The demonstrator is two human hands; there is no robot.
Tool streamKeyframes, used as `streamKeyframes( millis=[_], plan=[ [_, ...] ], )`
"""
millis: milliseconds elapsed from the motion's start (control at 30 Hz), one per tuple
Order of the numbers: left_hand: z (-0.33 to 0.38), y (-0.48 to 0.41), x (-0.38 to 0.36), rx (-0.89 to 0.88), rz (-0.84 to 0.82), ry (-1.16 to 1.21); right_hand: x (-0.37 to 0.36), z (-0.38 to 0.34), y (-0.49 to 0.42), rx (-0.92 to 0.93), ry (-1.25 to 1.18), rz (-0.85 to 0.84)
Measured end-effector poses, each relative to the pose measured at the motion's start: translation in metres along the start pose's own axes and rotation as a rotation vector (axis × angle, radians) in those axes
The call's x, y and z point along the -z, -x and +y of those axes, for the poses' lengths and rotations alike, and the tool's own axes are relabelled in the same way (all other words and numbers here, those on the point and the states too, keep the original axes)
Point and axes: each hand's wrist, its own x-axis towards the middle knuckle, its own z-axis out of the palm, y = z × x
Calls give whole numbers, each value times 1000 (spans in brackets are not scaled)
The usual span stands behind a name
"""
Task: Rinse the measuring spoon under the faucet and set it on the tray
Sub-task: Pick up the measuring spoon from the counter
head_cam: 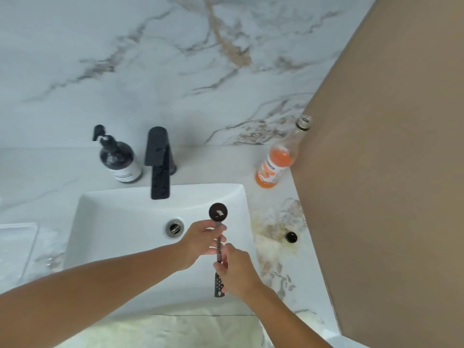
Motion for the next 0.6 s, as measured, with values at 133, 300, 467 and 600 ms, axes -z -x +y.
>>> streamKeyframes(
  millis=[133,300,467,600],
  plan=[
    [-7,17,52,48,109,165,-33,-36,-7,55,-18,-151],
    [-20,24,83,130,251,278,-65,-57,-15,64,-44,-291],
    [-26,15,87,117,435,252,-67,-65,-19,54,-43,-347],
    [-26,12,94,102,451,232,-19,-87,-40,-3,-212,-127]
  ],
)
